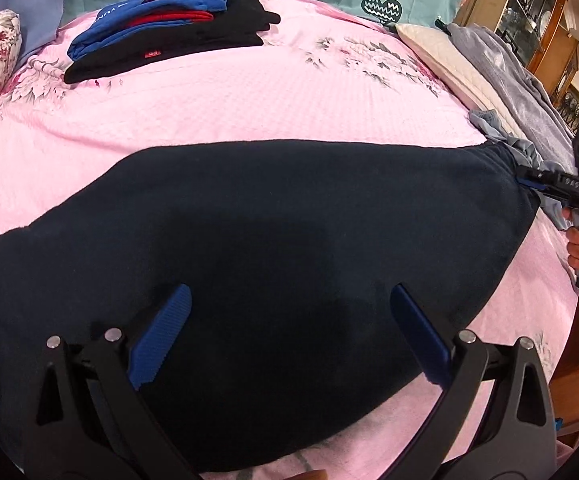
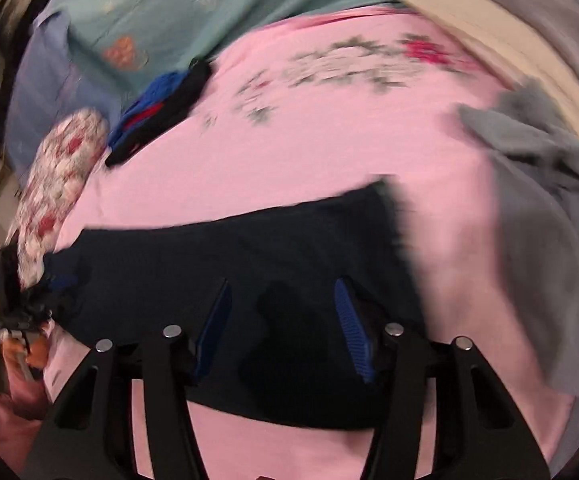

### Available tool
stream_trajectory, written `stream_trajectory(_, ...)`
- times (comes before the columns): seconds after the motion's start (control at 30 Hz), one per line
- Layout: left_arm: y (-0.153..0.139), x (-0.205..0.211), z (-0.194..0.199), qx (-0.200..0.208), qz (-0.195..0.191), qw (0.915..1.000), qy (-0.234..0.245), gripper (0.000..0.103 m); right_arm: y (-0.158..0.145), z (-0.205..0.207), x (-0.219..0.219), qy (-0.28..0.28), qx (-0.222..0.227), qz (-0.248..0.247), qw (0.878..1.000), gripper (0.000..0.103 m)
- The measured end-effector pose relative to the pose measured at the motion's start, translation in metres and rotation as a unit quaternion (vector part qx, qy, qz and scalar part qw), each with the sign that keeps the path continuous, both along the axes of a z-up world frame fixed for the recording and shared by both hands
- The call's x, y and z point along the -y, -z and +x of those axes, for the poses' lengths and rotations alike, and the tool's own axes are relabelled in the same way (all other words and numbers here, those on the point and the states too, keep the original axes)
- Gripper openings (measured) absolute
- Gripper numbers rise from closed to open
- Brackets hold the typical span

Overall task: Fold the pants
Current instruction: 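Smooth the folded pants with the right tool and release, then grasp the grey cuff end of the navy pants with the right tool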

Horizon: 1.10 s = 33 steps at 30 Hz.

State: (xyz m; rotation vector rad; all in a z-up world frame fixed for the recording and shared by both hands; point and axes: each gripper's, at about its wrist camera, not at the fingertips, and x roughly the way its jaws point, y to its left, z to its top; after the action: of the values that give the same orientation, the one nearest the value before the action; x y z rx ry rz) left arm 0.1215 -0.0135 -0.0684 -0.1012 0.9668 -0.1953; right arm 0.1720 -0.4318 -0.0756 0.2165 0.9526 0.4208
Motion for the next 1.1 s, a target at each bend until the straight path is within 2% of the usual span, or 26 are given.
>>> stream_trajectory(0.03, 0.0, 0.002, 0.0, 0.0, 0.004, 1.0, 0.0, 0.101, -0.001, -0.001, 0.008, 0.023, 0.001, -0.009, 1.0, 0.049)
stream_trajectory(0.13, 0.001, 0.006, -0.001, -0.002, 0.021, 0.9998, 0.002, 0.101, -0.013, -0.014, -0.005, 0.066, 0.002, 0.004, 0.998, 0.057)
stream_trajectory(0.23, 0.002, 0.009, -0.002, -0.003, 0.035, 0.9994, 0.004, 0.101, -0.024, -0.037, -0.067, -0.009, 0.031, 0.054, 0.998, 0.066)
stream_trajectory(0.3, 0.002, 0.008, -0.003, -0.002, 0.034, 0.9994, 0.006, 0.101, -0.019, -0.046, -0.121, -0.084, 0.023, 0.077, 0.993, 0.067)
stream_trajectory(0.4, 0.002, 0.007, -0.003, -0.001, 0.026, 0.9996, 0.008, 0.101, -0.002, -0.052, -0.171, -0.147, -0.003, 0.07, 0.987, 0.067)
stream_trajectory(0.47, 0.002, 0.006, -0.004, 0.0, 0.022, 0.9997, 0.008, 0.101, 0.007, -0.05, -0.18, -0.152, -0.017, 0.047, 0.987, 0.067)
stream_trajectory(0.57, 0.002, 0.008, -0.004, -0.001, 0.026, 0.9996, 0.009, 0.101, 0.006, -0.043, -0.147, -0.117, -0.033, 0.066, 0.99, 0.067)
stream_trajectory(0.67, 0.002, 0.01, -0.004, -0.001, 0.031, 0.9995, 0.009, 0.101, 0.006, -0.043, -0.085, -0.052, -0.026, 0.089, 0.994, 0.065)
stream_trajectory(0.73, 0.001, 0.008, -0.004, 0.0, 0.027, 0.9996, 0.008, 0.101, 0.011, -0.048, -0.037, 0.013, -0.03, 0.132, 0.991, 0.065)
stream_trajectory(0.8, -0.003, 0.0, -0.007, 0.001, 0.005, 1.0, 0.008, 0.101, 0.016, -0.052, 0.002, 0.092, -0.022, 0.163, 0.982, 0.065)
stream_trajectory(0.87, -0.01, -0.016, -0.012, 0.003, -0.005, 1.0, 0.0, 0.101, 0.023, -0.056, 0.019, 0.121, -0.026, 0.222, 0.967, 0.064)
stream_trajectory(0.9, -0.015, -0.028, -0.017, 0.01, -0.002, 0.9999, -0.012, 0.101, 0.023, -0.059, 0.02, 0.136, -0.017, 0.223, 0.965, 0.065)
stream_trajectory(0.97, -0.026, -0.063, -0.03, 0.036, 0.018, 0.9979, -0.05, 0.101, 0.011, -0.066, 0.009, 0.162, 0.0, 0.159, 0.974, 0.066)
stream_trajectory(1.0, -0.029, -0.076, -0.034, 0.042, 0.024, 0.9966, -0.067, 0.101, 0.004, -0.071, 0.002, 0.162, 0.016, 0.144, 0.976, 0.067)
stream_trajectory(1.03, -0.029, -0.099, -0.04, 0.044, 0.029, 0.9943, -0.092, 0.101, -0.003, -0.077, -0.004, 0.156, 0.037, 0.134, 0.978, 0.07)
stream_trajectory(1.1, -0.02, -0.133, -0.046, 0.017, 0.037, 0.9895, -0.139, 0.101, -0.016, -0.081, -0.028, 0.124, 0.071, 0.12, 0.982, 0.073)
